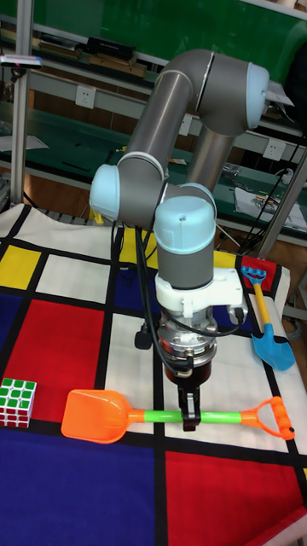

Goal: Use a shovel to scoop up an object

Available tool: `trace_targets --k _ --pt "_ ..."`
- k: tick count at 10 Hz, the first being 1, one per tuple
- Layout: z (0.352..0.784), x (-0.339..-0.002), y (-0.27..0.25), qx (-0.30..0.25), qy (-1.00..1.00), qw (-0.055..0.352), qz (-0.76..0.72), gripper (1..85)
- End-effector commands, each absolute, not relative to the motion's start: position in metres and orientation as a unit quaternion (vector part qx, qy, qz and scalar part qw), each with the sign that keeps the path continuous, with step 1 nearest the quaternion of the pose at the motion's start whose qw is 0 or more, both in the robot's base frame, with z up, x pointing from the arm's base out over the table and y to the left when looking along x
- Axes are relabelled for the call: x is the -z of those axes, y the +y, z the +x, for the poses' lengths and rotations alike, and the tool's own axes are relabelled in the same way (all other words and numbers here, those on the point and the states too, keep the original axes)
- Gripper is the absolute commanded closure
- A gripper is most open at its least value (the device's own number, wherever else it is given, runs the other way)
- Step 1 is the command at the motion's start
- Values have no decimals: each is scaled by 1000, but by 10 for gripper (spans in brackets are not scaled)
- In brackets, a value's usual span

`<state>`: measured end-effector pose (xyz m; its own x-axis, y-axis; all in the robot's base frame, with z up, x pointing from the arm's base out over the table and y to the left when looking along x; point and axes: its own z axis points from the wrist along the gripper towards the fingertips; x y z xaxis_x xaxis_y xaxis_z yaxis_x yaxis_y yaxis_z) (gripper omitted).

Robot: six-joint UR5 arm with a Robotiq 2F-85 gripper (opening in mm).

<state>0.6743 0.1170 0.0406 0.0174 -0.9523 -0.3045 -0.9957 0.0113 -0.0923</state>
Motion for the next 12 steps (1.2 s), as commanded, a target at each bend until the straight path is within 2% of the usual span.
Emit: trace_targets --k 1,12 --pt "673 -44 119 -85 690 148 -704 847" --pt "664 -27 69 -79 681 147 -713 847"
